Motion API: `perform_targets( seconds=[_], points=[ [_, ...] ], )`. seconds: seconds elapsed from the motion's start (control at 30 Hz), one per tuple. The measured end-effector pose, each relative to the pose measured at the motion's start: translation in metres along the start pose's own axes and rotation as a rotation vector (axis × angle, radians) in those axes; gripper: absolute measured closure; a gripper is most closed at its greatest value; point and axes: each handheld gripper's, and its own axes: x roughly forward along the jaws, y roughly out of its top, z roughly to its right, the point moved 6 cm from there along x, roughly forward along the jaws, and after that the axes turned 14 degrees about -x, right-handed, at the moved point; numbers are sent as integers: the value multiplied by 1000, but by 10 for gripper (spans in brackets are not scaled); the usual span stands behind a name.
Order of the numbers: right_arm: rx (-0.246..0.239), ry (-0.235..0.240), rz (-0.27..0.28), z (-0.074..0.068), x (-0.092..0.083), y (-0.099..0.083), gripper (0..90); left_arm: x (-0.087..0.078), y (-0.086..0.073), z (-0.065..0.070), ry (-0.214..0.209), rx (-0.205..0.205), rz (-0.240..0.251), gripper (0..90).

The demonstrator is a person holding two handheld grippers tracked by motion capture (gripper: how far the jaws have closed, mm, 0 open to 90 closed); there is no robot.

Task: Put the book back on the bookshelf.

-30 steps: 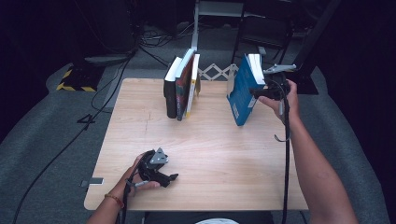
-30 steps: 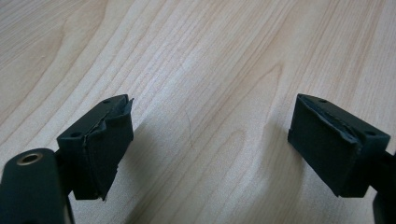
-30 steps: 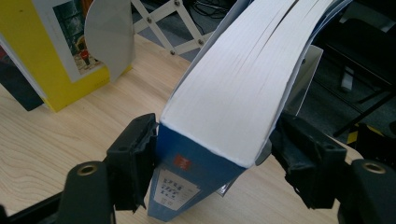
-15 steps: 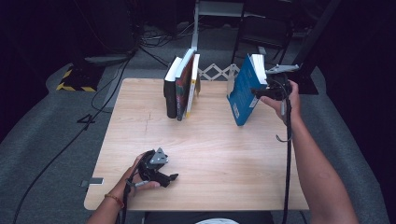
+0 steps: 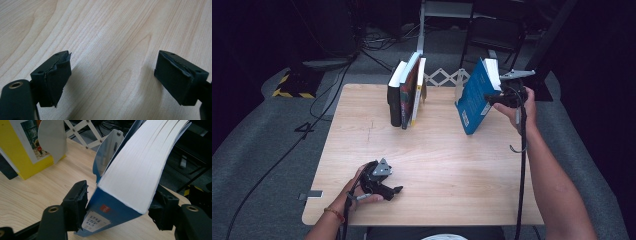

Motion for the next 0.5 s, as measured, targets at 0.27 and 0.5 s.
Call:
perform_targets(
  seconds=[0.27,0.5],
  points=[
    [10,-13,-5,9,0,-6,380,0,0,0,1,1,0,139],
    [8,-12,-7,11,0,-8,385,0,0,0,0,1,0,139]
  ],
)
